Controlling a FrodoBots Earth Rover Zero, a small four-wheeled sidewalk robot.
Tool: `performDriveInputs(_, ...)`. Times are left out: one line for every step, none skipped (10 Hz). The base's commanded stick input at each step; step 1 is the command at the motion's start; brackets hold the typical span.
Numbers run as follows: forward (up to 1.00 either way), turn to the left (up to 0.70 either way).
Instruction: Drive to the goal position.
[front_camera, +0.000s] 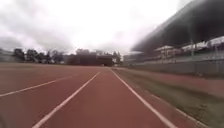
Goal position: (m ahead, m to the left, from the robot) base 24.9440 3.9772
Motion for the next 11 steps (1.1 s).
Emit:
performDriveInputs(0.70, 0.00)
performDriveInputs(0.70, 0.00)
performDriveInputs(0.70, 0.00)
performDriveInputs(0.70, 0.00)
performDriveInputs(0.70, 0.00)
performDriveInputs(0.70, 0.00)
performDriveInputs(0.70, 0.00)
performDriveInputs(0.70, 0.00)
performDriveInputs(0.70, 0.00)
performDriveInputs(0.70, 0.00)
performDriveInputs(0.70, 0.00)
